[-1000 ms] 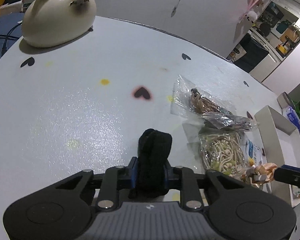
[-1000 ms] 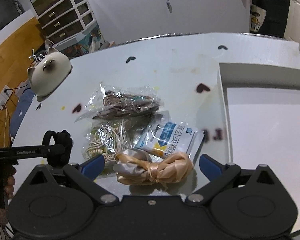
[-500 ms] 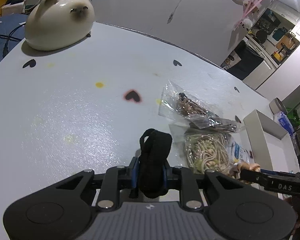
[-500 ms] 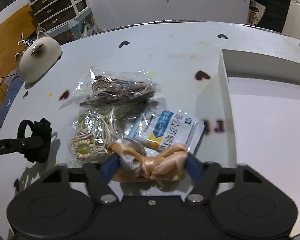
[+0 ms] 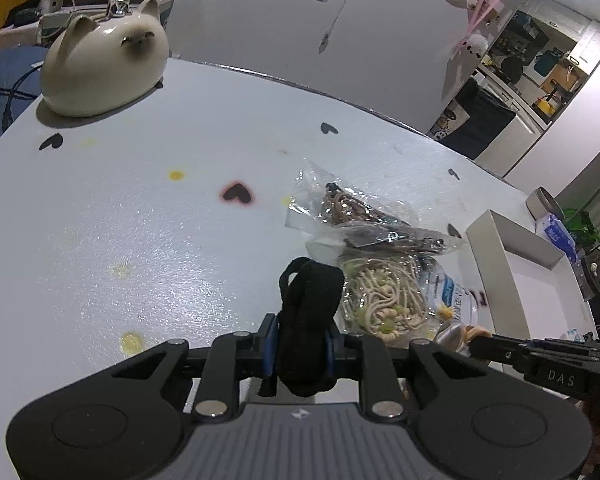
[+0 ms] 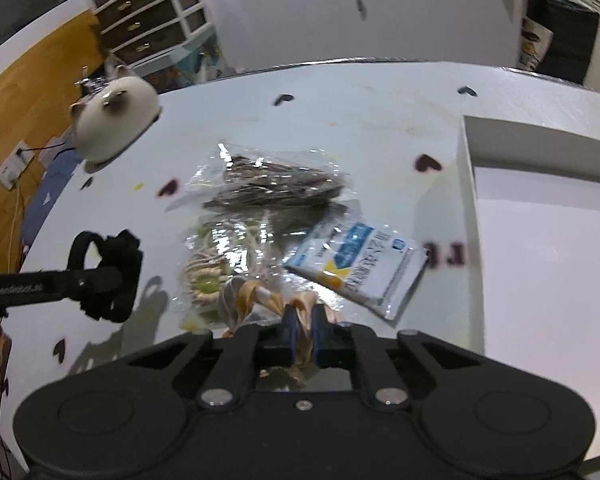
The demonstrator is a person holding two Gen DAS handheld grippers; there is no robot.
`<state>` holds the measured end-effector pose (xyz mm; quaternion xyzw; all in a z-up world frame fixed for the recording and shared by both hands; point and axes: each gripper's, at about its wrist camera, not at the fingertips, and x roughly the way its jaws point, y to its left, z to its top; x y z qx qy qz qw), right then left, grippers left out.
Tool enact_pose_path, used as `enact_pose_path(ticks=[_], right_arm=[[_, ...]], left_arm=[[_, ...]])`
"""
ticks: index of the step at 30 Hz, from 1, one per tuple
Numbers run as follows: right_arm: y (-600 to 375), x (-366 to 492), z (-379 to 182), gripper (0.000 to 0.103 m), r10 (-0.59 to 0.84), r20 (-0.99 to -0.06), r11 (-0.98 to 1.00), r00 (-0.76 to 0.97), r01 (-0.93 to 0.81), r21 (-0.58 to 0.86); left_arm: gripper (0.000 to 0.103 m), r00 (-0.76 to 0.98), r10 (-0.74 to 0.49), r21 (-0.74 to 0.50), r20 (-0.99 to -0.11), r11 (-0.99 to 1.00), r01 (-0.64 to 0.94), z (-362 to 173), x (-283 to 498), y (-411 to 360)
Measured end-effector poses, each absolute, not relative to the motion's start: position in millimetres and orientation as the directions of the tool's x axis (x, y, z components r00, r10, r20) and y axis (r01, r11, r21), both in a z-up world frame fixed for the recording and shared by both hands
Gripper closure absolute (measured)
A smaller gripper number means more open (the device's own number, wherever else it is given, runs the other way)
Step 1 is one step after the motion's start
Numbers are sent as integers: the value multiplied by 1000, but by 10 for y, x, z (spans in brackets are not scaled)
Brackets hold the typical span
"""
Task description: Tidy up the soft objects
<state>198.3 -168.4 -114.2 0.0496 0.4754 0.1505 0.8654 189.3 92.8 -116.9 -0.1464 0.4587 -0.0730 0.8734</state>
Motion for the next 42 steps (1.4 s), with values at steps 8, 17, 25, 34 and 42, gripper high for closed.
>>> enact_pose_path(ticks=[8, 17, 25, 34, 42], right_arm=[[-1713, 1845, -987, 101, 332, -771, 941, 543, -241, 236], [-1792, 1770, -1108, 28, 346, -803, 937, 485, -218, 272], [-1502, 1798, -1316, 10, 310, -844, 929, 438, -329, 171], [-1505, 1847, -1429, 39, 282, -839, 938, 465, -317, 139], [-1569, 1781, -1283, 58, 305, -814, 934, 494, -324, 153]], left_arm=[[79, 603, -248, -313, -758, 950, -2, -978, 1742, 845], [79, 605, -254, -312, -754, 950, 10, -907, 1571, 722], [79, 599, -242, -312, -763, 950, -13, -937, 1468, 740], [79, 597, -226, -307, -770, 951, -35, -948, 1432, 801], [79, 611, -236, -308, -756, 951, -13, -877, 1441, 733]])
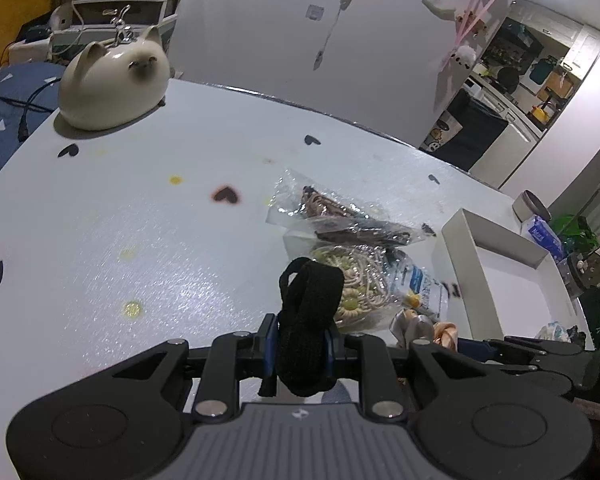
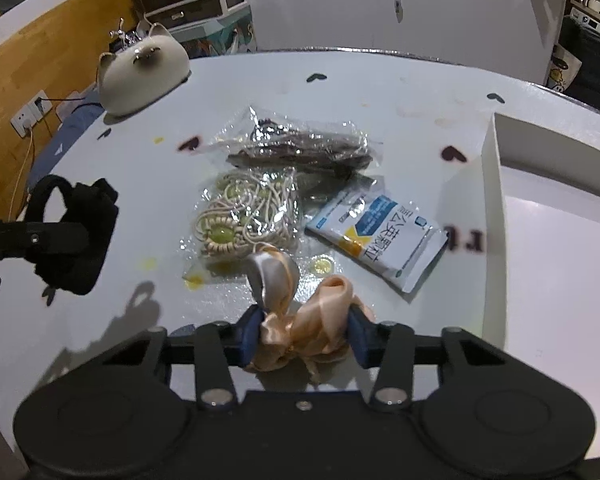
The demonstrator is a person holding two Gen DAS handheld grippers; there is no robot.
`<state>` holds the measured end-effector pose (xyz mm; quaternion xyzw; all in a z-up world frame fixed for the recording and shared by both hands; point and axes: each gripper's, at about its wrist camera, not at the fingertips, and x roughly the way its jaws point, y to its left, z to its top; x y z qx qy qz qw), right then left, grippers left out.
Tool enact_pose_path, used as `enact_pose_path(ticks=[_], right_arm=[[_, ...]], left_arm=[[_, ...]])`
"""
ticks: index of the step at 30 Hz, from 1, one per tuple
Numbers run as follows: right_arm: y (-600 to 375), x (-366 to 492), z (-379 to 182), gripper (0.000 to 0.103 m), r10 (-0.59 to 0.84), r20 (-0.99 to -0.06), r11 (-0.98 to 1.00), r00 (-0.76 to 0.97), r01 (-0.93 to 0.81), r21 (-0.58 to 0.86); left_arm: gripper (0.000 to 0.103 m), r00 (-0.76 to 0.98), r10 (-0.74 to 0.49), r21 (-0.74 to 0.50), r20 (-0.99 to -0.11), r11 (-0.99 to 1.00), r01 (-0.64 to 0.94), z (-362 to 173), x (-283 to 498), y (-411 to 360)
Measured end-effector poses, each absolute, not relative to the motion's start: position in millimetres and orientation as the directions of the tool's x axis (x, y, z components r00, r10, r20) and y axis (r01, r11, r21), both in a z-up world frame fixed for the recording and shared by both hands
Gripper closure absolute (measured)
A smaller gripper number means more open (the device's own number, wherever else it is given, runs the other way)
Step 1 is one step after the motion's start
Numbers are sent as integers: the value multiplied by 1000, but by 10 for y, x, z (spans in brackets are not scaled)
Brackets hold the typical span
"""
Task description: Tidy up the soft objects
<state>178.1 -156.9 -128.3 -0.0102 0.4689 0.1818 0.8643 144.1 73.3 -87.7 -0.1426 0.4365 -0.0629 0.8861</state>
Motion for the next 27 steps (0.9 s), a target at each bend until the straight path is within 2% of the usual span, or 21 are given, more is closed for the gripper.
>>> enact_pose_path(ticks=[15, 27], right_arm=[[-1888, 1542, -658, 59, 375, -699, 921, 609, -331, 205], [-2746, 1498, -410, 59, 357, -663, 934, 658, -279, 225]], left_arm=[[79, 669, -236, -299, -704, 954, 21, -558, 1381, 410], [79, 681, -267, -305, -682, 950, 67, -373, 1426, -450]])
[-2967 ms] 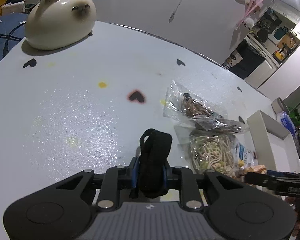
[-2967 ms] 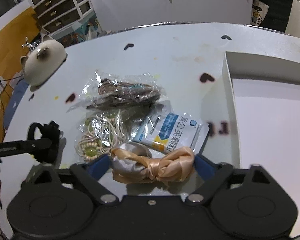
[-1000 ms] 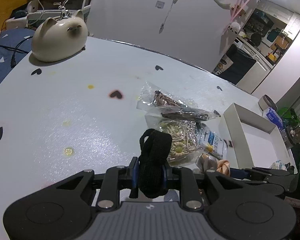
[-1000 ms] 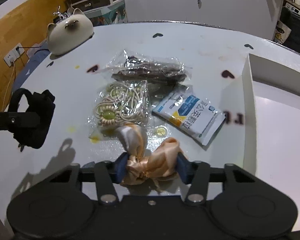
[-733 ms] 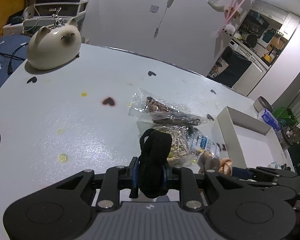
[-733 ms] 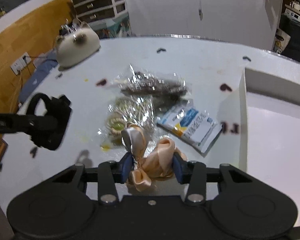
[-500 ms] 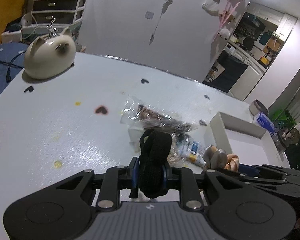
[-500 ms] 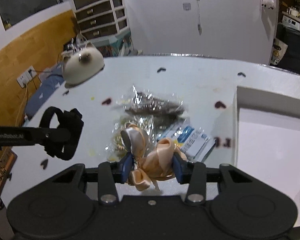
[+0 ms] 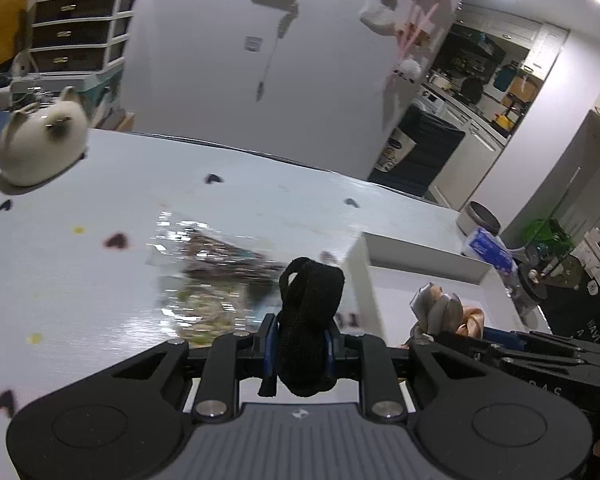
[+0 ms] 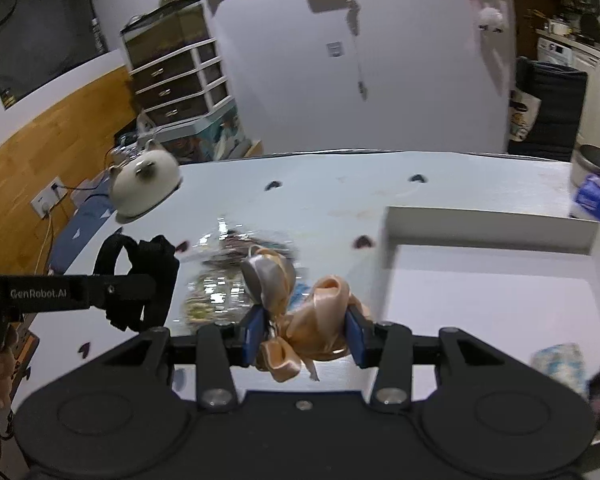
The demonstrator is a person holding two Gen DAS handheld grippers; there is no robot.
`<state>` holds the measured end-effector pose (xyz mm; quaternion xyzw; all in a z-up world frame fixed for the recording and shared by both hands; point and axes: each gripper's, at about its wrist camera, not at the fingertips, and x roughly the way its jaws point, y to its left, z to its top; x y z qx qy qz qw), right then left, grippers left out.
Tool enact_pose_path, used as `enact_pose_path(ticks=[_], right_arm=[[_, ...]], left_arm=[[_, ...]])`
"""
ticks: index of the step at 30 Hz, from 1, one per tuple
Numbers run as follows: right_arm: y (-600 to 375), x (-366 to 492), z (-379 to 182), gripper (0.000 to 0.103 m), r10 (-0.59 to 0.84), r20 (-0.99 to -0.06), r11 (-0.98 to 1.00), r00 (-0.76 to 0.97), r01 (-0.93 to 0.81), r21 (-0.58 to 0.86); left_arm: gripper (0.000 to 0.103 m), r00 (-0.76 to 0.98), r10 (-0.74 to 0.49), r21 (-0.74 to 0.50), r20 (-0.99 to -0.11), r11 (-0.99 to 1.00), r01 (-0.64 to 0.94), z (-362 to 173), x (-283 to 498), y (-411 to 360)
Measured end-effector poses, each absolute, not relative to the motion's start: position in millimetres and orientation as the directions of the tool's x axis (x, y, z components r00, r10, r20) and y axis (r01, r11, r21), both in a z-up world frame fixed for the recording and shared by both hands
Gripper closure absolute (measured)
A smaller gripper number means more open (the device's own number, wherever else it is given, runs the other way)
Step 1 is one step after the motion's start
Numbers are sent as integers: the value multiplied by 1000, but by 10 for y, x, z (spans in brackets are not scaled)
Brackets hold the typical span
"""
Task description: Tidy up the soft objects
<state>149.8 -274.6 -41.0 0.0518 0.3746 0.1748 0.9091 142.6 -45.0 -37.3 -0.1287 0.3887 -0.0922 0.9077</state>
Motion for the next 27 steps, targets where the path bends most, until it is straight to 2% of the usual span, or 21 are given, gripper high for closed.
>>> enact_pose_path(ticks=[18, 27], right_arm=[[-4457, 1743, -504, 59, 259, -670, 963, 695, -136, 231], [-5069, 2002, -674, 59, 221, -699, 969, 680, -74, 235]], left_arm=[[79, 637, -348, -325, -687, 932, 159, -478, 1889, -2119], [79, 590, -377, -365, -714, 919, 145, -687, 2240, -2679]])
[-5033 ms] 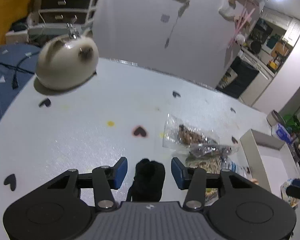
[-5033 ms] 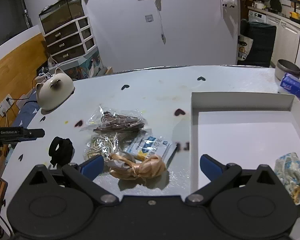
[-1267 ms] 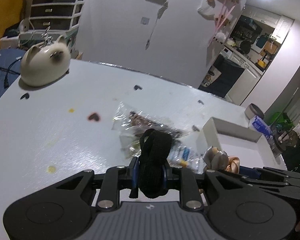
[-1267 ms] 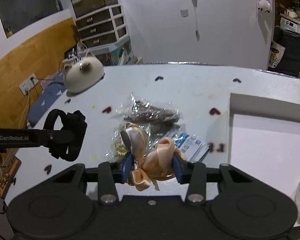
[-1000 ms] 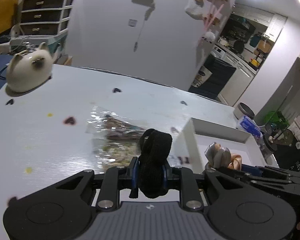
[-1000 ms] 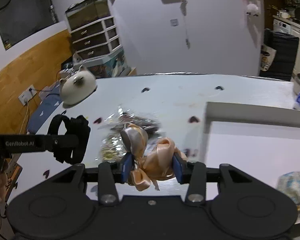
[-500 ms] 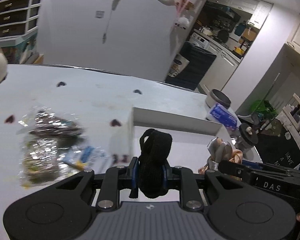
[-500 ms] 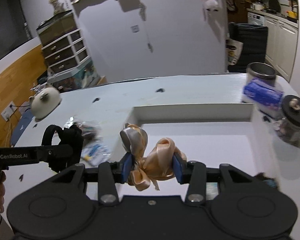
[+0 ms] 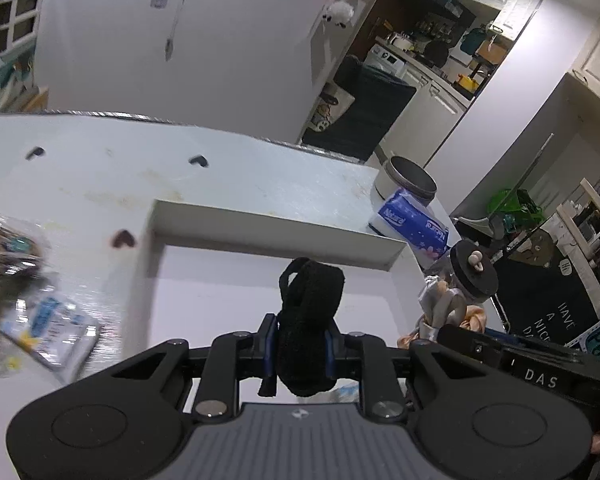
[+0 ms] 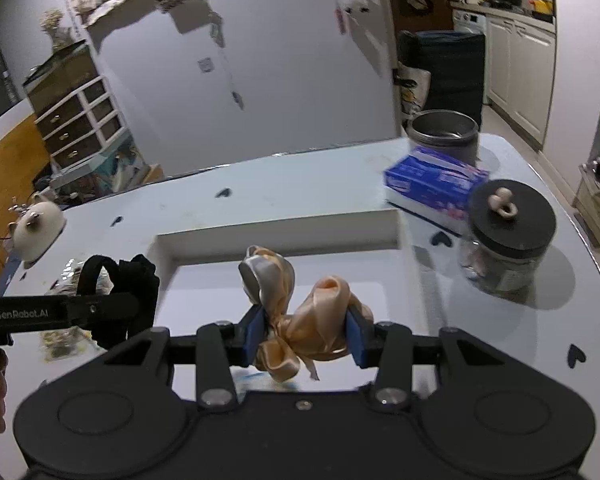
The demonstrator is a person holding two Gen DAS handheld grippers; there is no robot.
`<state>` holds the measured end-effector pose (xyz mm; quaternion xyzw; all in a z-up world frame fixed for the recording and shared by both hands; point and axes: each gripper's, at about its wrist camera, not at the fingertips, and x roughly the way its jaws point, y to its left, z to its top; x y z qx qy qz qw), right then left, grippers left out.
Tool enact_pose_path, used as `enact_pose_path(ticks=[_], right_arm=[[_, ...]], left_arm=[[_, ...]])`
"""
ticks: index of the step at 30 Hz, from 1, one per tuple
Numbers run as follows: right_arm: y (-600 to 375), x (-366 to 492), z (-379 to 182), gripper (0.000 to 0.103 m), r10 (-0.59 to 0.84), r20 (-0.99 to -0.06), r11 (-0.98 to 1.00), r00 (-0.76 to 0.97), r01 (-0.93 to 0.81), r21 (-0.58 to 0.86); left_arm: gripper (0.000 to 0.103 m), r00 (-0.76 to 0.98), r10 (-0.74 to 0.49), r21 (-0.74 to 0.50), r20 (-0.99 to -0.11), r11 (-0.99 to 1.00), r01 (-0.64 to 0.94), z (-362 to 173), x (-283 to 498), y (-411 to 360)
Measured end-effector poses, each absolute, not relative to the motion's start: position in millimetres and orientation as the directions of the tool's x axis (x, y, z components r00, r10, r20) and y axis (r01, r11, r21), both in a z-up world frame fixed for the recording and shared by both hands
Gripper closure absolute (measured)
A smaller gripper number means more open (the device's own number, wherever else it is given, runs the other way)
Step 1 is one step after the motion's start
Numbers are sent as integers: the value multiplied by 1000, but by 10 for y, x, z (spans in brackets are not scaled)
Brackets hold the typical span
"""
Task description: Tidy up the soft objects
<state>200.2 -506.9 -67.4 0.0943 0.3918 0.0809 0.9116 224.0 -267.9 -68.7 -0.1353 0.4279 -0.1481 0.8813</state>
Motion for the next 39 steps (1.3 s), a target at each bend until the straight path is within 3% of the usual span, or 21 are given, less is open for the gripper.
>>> enact_pose_path(ticks=[17, 22, 26, 29, 31, 32, 35, 39], right_arm=[[-5433, 2366, -1045, 54, 303, -767, 949, 565, -107, 296], [-5405, 2432, -1098, 30, 295, -780, 953, 553, -111, 281], [-5467, 2408, -1078, 24, 301, -773, 949, 558, -95, 301], [-5503, 2368, -1066, 20, 312, -768, 944, 559, -86, 320], [-5514, 2342, -1048, 20, 317, -764, 942, 562, -95, 322], [-5518, 2329, -1037, 23, 309, -763, 945, 567, -93, 314], [-5551, 2312, -1013, 35, 293, -766, 949, 571, -74, 308], [-5579, 2278, -981, 41, 303, -763, 945, 572, -76, 318]], left_arm=[[78, 450, -426, -429, -785, 898, 102, -1338, 2814, -3370], [51, 439, -414, -417, -797, 904, 94, -1393, 2821, -3366], [45, 459, -420, -422, -783, 901, 104, -1333, 2792, -3331], [50, 467, -425, -419, -776, 900, 121, -1302, 2769, -3332], [73, 466, -423, -415, -777, 901, 127, -1301, 2764, -3339], [76, 460, -427, -417, -778, 899, 130, -1311, 2768, -3341], [79, 449, -420, -411, -789, 903, 124, -1351, 2773, -3334], [81, 436, -420, -410, -796, 904, 122, -1407, 2797, -3342]])
